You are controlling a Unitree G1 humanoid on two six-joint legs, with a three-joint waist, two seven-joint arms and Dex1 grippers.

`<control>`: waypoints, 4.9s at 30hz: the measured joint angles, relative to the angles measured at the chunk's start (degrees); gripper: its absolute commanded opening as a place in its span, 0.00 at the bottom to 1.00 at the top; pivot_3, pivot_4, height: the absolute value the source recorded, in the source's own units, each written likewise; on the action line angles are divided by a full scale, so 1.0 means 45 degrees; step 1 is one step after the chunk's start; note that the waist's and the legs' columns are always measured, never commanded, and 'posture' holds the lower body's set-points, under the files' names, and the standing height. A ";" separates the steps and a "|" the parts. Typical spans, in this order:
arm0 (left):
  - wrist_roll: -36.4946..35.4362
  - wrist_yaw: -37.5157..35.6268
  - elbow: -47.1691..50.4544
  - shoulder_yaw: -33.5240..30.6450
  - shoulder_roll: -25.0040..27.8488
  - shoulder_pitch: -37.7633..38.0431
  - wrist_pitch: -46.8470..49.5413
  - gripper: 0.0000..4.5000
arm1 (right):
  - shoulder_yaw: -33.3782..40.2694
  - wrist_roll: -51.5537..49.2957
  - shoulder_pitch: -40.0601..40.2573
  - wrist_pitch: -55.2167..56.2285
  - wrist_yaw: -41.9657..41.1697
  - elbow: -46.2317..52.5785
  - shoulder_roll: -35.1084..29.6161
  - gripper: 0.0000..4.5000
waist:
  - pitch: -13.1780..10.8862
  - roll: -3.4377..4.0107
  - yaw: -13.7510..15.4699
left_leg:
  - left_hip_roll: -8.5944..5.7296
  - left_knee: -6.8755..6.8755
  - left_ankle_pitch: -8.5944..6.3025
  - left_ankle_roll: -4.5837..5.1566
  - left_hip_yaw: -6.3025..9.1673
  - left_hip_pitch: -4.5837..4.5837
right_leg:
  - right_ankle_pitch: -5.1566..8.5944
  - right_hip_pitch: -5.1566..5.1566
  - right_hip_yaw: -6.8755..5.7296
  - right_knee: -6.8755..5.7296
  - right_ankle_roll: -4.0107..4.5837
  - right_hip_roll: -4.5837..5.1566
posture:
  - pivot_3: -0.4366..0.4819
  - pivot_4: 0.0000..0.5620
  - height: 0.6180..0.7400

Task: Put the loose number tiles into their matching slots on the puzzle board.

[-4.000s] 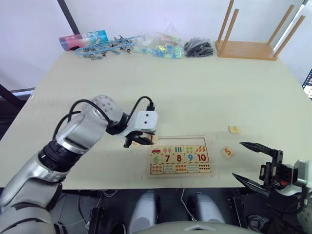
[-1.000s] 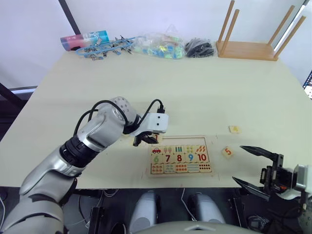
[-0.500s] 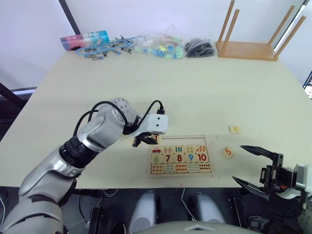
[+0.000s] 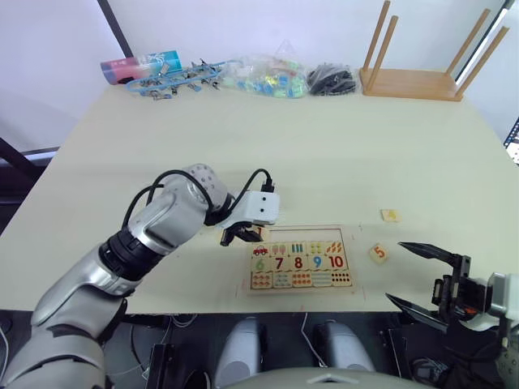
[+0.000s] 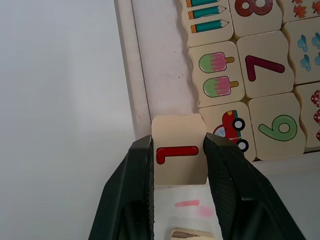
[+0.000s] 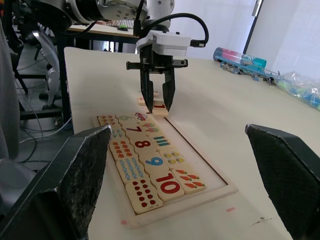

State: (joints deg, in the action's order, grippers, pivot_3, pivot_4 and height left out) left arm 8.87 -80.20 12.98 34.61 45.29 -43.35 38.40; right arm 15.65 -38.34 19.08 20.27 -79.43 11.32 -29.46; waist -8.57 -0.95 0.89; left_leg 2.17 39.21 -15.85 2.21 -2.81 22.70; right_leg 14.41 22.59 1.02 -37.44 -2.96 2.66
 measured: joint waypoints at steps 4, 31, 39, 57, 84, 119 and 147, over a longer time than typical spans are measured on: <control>-0.0005 0.0004 0.0000 0.0000 -0.0012 0.0000 0.0132 0.22 | 0.0000 0.0007 0.0000 0.0002 -0.0001 -0.0008 -0.0001 1.00 | 0.0000 0.0000 -0.0003 | 0.0000 0.0000 0.0000 0.0000 0.0000 0.0000 | 0.0000 0.0000 -0.0001 0.0000 0.0000 0.0000 | 0.48 0.27 0.98; 0.0194 0.0617 0.0018 -0.0016 -0.0148 0.0193 -0.0042 0.69 | 0.0000 0.0017 -0.0101 0.0033 -0.0047 -0.0217 -0.0082 1.00 | 0.0001 0.0000 -0.0002 | 0.0000 0.0001 0.0000 0.0000 0.0001 -0.0002 | 0.0000 -0.0001 0.0000 -0.0002 0.0000 0.0000 | 0.48 0.27 0.98; 0.0232 0.0658 0.0079 -0.0027 -0.0146 0.0232 -0.0023 0.69 | 0.0000 0.0017 -0.0101 0.0033 -0.0060 -0.0240 -0.0121 1.00 | 0.0001 0.0000 -0.0002 | 0.0000 0.0001 0.0000 0.0000 0.0000 -0.0002 | 0.0000 -0.0001 0.0000 -0.0004 0.0000 0.0000 | 0.48 0.27 0.98; -0.1672 -0.0019 -0.2547 -0.1242 -0.0580 -0.1193 -0.0349 0.69 | 0.0000 0.0025 -0.0199 0.0086 -0.0050 -0.0245 -0.0123 1.00 | 0.0000 -0.0001 -0.0007 | -0.0002 0.0003 0.0000 0.0000 0.0002 -0.0001 | -0.0002 0.0001 -0.0005 -0.0007 -0.0006 0.0000 | 0.48 0.27 0.98; -0.4008 -0.1496 -0.7960 -0.4101 -0.1365 0.0733 -0.7419 0.01 | 0.0222 0.0018 0.0449 0.0474 -0.0005 -0.0779 -0.0010 1.00 | 0.0000 -0.0003 0.0003 | -0.0003 0.0016 0.0000 0.0000 -0.0003 0.0001 | -0.0004 0.0009 -0.0008 -0.0035 -0.0009 0.0003 | 0.48 0.27 0.98; -0.4391 -0.2318 -0.8237 -0.3043 -0.0644 0.1443 -0.9379 0.01 | 0.0301 -0.0025 0.0676 0.0593 0.0067 -0.0849 -0.0122 1.00 | 0.0000 -0.0003 -0.0008 | 0.0001 0.0015 -0.0001 0.0000 -0.0003 0.0000 | -0.0004 0.0010 -0.0008 -0.0036 -0.0008 0.0006 | 0.48 0.27 0.98; -0.5584 -0.2178 -0.7432 -0.4945 -0.0049 0.2820 -0.8046 0.01 | 0.0541 -0.0179 0.0449 0.0580 -0.0169 -0.1286 -0.0189 1.00 | 0.0001 -0.0001 -0.0015 | 0.0011 0.0014 -0.0001 0.0000 -0.0005 -0.0002 | -0.0002 0.0014 -0.0006 -0.0038 -0.0006 0.0008 | 0.48 0.27 0.98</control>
State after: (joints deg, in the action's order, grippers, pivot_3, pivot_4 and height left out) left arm -16.26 -90.00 -20.47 12.36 45.07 -30.66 2.19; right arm 18.08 -39.15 21.10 22.88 -80.20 5.53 -30.31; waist -8.57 -0.96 0.82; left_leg 2.22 39.27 -15.86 2.21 -2.83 22.69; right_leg 14.40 22.65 1.00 -37.61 -2.98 2.70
